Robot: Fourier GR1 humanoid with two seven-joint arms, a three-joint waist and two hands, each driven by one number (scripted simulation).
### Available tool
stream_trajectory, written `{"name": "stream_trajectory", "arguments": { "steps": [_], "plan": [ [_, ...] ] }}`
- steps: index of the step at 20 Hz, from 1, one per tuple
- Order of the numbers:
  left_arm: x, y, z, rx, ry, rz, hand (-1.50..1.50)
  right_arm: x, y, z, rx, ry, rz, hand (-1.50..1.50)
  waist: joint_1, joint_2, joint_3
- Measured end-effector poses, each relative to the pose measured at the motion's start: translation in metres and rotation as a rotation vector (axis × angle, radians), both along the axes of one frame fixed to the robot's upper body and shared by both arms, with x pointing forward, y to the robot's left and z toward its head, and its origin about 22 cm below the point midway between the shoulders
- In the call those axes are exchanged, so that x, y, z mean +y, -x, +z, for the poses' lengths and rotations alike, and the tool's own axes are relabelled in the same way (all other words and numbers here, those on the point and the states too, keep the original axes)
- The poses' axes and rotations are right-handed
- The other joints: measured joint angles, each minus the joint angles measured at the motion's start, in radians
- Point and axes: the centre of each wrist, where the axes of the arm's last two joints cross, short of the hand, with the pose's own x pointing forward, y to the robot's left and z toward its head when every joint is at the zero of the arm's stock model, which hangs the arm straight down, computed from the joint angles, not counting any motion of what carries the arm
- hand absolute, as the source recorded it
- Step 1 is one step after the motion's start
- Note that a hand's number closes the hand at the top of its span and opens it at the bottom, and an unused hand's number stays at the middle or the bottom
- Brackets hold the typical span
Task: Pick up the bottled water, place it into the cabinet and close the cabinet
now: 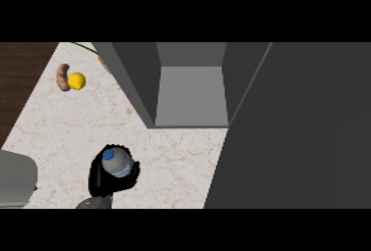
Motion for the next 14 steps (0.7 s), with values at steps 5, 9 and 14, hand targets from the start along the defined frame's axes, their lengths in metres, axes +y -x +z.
{"name": "stream_trajectory", "arguments": {
  "steps": [5, 9, 14],
  "plan": [
    [0.009, -0.01, 0.017, -0.025, -0.012, -0.069, 1.5, -0.001, 0.004, -0.002, 0.008, -0.005, -0.002, -1.5, 0.001, -0.001, 0.0],
    [0.005, -0.005, 0.032, -0.022, 0.003, -0.118, 1.5, 0.0, 0.004, -0.002, 0.002, -0.014, -0.006, -1.5, 0.004, -0.001, 0.001],
    [-0.012, -0.009, 0.056, -0.017, 0.043, -0.156, 1.5, -0.001, 0.003, 0.001, 0.01, -0.004, -0.006, -1.5, 0.004, -0.001, 0.001]
  ]
}}
